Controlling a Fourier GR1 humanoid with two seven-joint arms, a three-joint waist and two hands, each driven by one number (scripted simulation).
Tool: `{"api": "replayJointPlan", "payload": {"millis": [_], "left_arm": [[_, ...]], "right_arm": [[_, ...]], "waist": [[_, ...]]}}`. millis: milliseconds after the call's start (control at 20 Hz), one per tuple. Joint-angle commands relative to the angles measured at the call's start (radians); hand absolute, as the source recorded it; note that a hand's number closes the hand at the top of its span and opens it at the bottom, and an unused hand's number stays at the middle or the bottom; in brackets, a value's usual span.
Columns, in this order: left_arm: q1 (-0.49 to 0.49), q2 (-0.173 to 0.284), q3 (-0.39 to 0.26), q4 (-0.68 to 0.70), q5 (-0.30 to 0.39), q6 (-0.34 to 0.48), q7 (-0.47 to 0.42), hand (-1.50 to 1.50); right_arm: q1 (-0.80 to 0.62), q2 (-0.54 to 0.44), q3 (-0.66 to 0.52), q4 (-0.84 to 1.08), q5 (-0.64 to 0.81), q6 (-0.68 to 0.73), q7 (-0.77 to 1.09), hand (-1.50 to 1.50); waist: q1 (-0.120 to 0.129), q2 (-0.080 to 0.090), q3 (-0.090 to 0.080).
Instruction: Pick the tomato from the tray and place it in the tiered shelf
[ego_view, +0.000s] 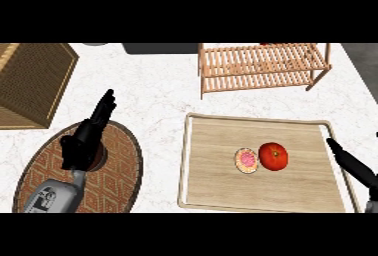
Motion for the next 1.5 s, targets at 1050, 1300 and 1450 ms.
{"api": "replayJointPlan", "payload": {"millis": [1050, 1300, 1450], "left_arm": [[-0.03, -0.067, -0.004, 0.027, -0.06, -0.022, -0.001, 0.0], [0.003, -0.059, 0.021, 0.008, -0.065, -0.035, 0.01, 0.0], [-0.048, -0.093, 0.019, 0.003, -0.104, -0.02, 0.059, 0.0]], "right_arm": [[-0.034, -0.598, 0.347, -0.671, 0.257, 0.464, 1.149, -1.5], [-0.172, -0.551, 0.438, -0.735, 0.315, 0.514, 1.407, -1.5], [-0.168, -0.471, 0.491, -0.739, 0.391, 0.526, 1.41, -1.5]], "waist": [[0.04, 0.003, -0.005], [0.03, 0.001, -0.002], [0.02, 0.0, -0.001]]}}
